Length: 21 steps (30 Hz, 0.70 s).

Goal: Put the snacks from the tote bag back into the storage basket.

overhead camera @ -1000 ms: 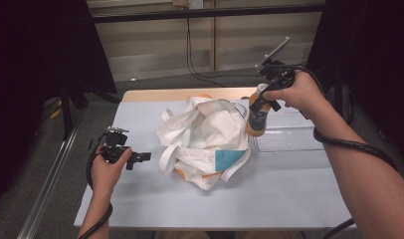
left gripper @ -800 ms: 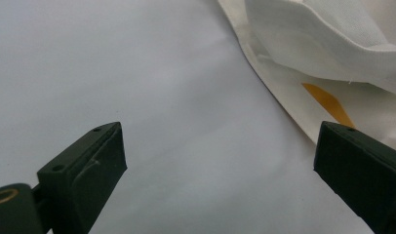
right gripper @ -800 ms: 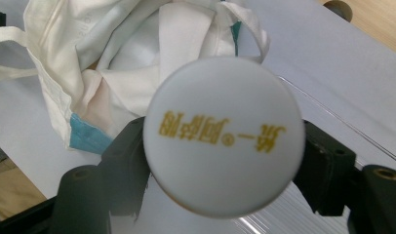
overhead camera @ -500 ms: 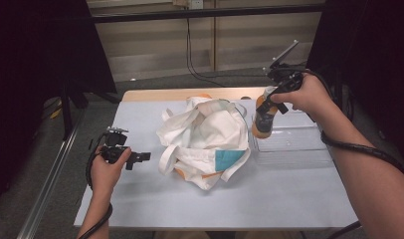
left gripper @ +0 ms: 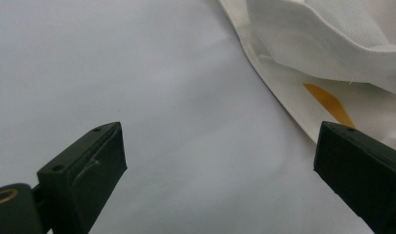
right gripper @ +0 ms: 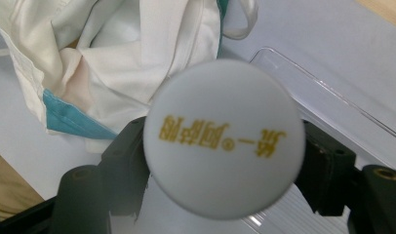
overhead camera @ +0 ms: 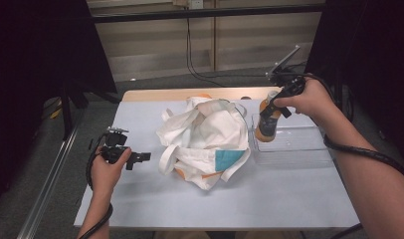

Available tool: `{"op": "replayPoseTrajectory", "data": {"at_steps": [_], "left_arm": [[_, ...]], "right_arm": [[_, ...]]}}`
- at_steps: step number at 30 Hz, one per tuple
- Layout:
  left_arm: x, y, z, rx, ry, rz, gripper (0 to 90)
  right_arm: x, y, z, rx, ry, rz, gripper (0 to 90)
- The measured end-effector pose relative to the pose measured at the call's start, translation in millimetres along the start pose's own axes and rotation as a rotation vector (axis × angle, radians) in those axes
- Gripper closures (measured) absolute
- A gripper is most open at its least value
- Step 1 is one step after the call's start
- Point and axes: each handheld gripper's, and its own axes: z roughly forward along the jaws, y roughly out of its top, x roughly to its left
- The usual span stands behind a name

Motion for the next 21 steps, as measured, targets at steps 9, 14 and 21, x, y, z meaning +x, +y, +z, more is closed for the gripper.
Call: {"op": "replayPoseTrajectory", "data": {"at_steps": [9,14,21], "left_arm": [[1.1,-0.8,1.7,0.007,0.002,0.003,4.9],[0.6,-0.6,1.6,0.006,-0.002,0.002,4.9],[0.6,-0.7,1.3,0.006,0.001,0.004,4.9]], "right_arm": [[-1.6,-3.7,6.8,0.017,-0.003,-0.004,30.1],[-1.9,-5.2,6.5,0.023,-0.006,-0.002,30.1],[-4.0,-8.2,6.1,0.028,-0.006,0.001,30.1]]}}
